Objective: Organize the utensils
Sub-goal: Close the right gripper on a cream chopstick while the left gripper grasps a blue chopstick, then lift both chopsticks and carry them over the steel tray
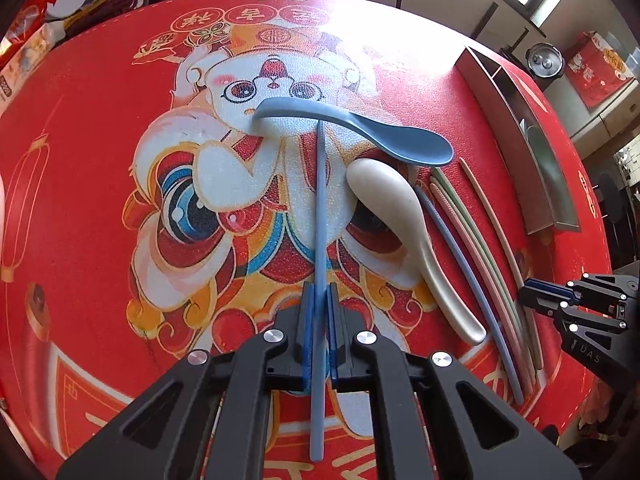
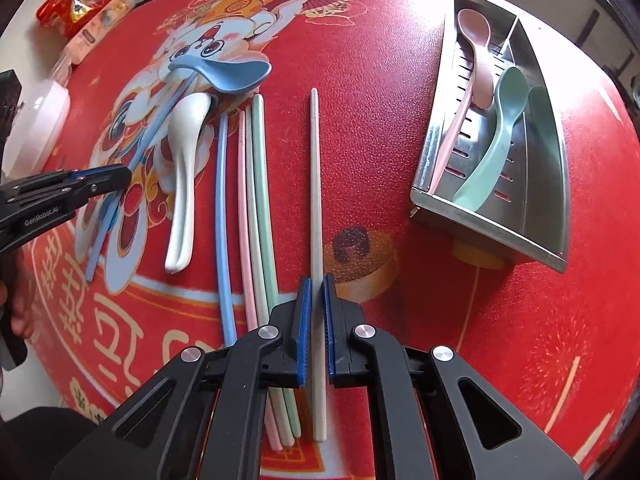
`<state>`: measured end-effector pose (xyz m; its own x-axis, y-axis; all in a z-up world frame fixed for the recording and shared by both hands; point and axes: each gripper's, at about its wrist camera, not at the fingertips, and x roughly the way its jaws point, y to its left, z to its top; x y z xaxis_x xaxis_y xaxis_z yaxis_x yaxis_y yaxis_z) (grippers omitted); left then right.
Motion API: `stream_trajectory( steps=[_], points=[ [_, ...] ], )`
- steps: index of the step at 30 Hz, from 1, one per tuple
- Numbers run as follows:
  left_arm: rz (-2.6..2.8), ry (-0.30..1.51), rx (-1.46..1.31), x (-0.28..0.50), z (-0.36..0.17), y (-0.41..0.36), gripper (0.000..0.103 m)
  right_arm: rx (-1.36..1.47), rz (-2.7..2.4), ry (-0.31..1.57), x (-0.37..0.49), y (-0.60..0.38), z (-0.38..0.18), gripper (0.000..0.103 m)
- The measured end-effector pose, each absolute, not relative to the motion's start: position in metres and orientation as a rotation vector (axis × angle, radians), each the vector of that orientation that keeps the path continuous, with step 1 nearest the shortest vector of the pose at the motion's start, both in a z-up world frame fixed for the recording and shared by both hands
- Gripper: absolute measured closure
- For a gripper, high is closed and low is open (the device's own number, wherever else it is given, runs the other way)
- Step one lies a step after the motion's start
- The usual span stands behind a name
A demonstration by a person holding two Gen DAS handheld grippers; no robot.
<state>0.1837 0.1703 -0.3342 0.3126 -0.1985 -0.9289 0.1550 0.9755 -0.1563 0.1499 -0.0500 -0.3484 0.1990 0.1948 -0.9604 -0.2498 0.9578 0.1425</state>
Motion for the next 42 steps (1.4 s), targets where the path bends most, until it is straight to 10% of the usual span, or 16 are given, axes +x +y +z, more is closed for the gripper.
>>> stream_trajectory(
  steps=[42],
  points=[
    [-0.345,1.124,-0.238,0.161,-0.259,0.169,0.097,0.298,0.318,1.161,0.158,-0.095,-0.269,0.097]
  ],
)
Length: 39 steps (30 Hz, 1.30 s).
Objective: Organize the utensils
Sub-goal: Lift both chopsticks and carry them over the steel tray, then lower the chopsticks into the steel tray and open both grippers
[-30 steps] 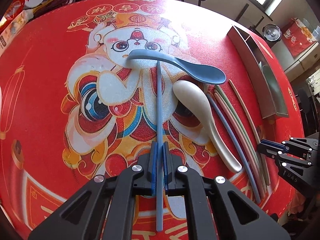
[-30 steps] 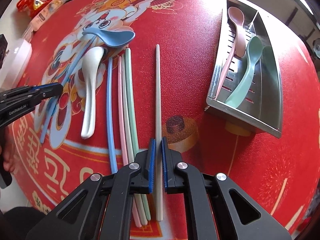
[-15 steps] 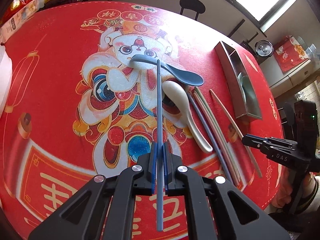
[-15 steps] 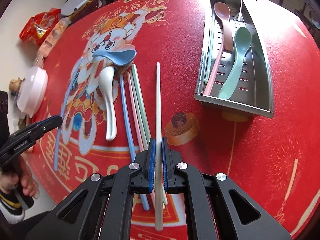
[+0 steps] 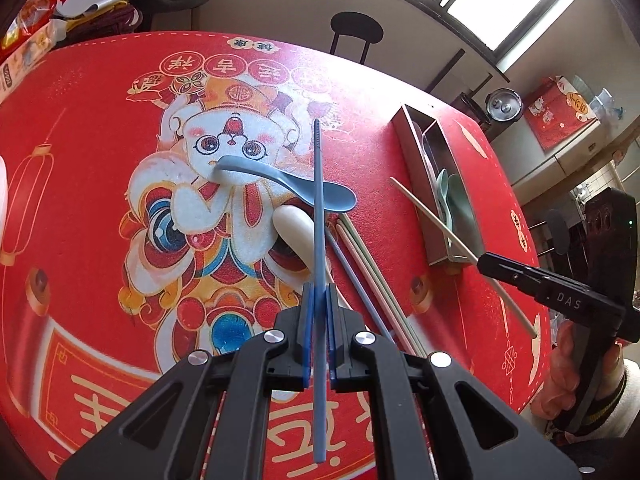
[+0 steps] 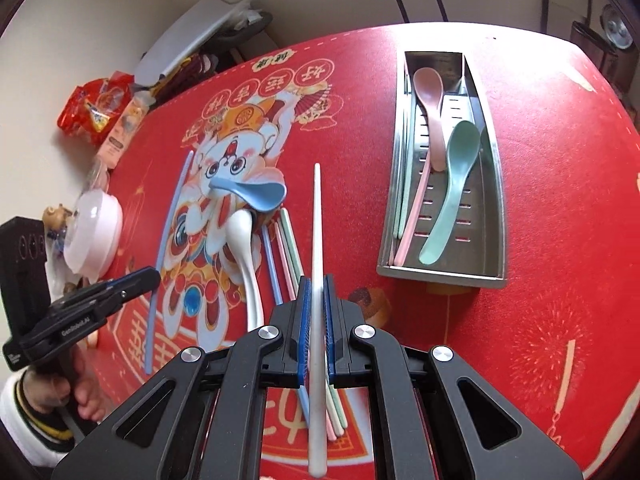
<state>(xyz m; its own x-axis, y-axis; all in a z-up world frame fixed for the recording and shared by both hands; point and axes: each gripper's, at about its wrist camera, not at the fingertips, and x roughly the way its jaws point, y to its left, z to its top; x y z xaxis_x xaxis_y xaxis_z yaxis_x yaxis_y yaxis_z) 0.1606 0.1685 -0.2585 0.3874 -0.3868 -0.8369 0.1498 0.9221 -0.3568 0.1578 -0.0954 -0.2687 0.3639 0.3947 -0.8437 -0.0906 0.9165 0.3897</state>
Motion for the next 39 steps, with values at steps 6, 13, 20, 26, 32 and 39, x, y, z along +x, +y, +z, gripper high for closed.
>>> stream_trajectory(
  steps=[6,13,20,26,32,39],
  points=[
    [-0.379,1.111,-0.243,0.172,-0.252,0.155,0.097,0.305,0.256,1.099,0.167,-0.119,-0.251,0.097],
    [-0.466,1.108,-0.221,0.198,-0.248,0.11,0.097,0.308,0.134,1.065,0.187,-0.162,-0.247,0.097],
    [-0.547,1.121,-0.247,0.247,-0.246,0.051,0.097,0.279,0.059,1.062,0.215,-0.186,-0.257,0.097],
    [-0.571,1.152,-0.255,0.287,-0.253,0.002,0.097,0.308,0.024,1.096,0.238,-0.194,-0.275,0.097],
    [-0.556,1.211,-0.265,0.314,-0.272,-0.026,0.097,0.327,0.006,1.117,0.25,-0.196,-0.288,0.097],
    [-0.53,1.256,-0.246,0.325,-0.29,-0.041,0.097,0.359,0.008,1.142,0.257,-0.198,-0.299,0.097]
  ],
)
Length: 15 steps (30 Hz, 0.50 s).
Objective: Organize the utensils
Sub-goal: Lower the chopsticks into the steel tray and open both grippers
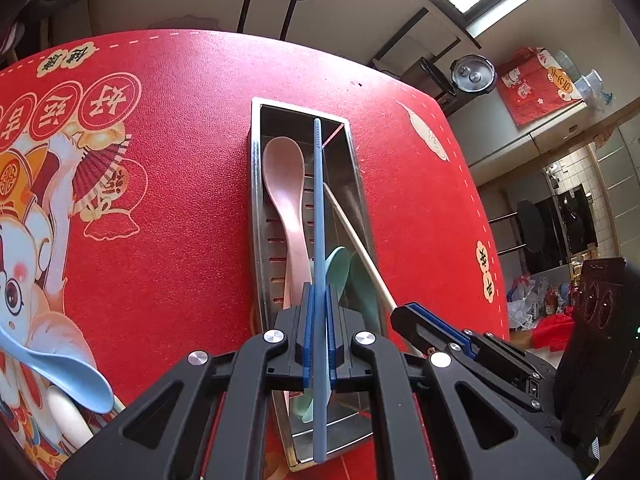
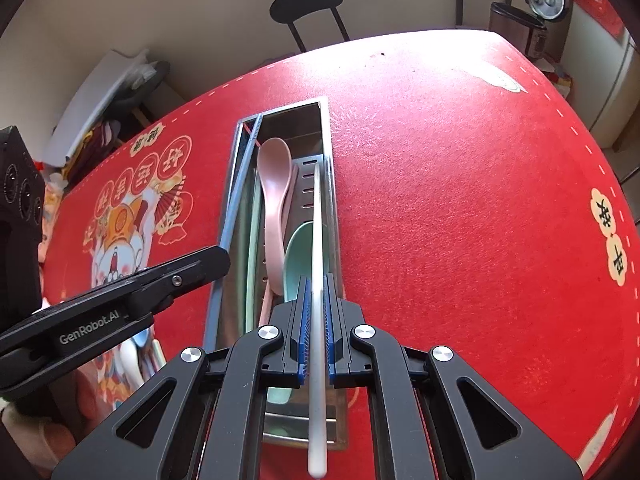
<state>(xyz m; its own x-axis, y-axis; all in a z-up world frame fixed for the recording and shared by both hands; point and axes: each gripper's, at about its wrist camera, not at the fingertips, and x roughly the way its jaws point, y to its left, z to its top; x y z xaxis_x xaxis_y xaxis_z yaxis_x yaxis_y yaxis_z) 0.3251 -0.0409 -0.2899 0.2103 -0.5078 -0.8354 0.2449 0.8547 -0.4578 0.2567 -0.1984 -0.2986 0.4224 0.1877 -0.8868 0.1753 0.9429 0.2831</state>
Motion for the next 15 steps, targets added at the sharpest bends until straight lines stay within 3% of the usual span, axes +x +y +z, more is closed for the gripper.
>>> stream_trajectory(
  steps=[15],
  points=[
    [-0.502,1.272,-0.202,0.335,-0.3,-0.055,0.097,0.399,0.051,1.165,0.262,-0.193,-0.304,0.095]
  ],
)
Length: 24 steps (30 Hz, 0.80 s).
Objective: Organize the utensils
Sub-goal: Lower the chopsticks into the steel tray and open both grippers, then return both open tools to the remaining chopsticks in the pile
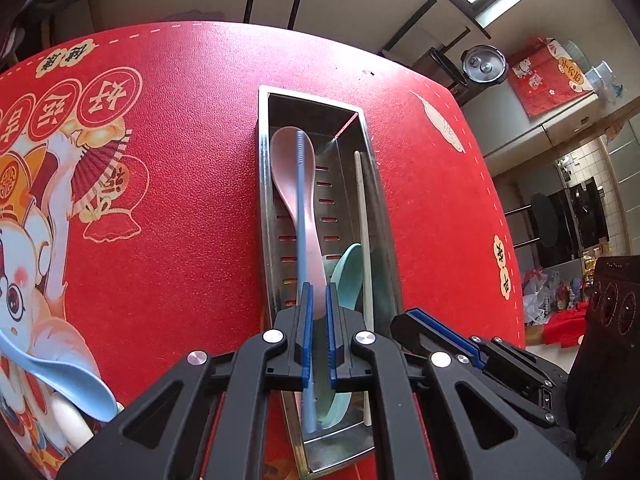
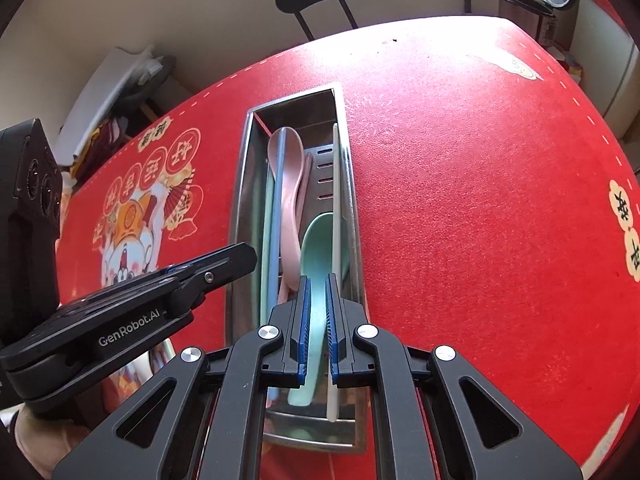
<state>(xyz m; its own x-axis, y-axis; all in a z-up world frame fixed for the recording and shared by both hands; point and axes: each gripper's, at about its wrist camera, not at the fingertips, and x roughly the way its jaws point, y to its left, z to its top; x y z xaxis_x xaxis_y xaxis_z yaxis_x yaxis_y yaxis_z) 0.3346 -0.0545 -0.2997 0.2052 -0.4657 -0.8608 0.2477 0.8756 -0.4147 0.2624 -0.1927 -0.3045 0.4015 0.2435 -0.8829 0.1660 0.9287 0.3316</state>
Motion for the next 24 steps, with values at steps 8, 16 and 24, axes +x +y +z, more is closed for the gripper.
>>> stream_trajectory(
  steps=[8,16,24],
  points=[
    [-0.494,1.165,-0.157,0.321,-0.263,-0.027,0.048,0.423,0.083,1.113,0.245,-0.193,-0.284,0.093],
    [-0.426,1.049,-0.042,0.288,-0.227,0.02,0.006,0.423,0.15,1.028,0.21,-0.182,-0.265,0.017],
    [-0.311,0.911,0.042,0.24,-0.214,0.081,0.006,0.277,0.137,0.833,0.173,-0.161,-0.243,0.017]
  ],
)
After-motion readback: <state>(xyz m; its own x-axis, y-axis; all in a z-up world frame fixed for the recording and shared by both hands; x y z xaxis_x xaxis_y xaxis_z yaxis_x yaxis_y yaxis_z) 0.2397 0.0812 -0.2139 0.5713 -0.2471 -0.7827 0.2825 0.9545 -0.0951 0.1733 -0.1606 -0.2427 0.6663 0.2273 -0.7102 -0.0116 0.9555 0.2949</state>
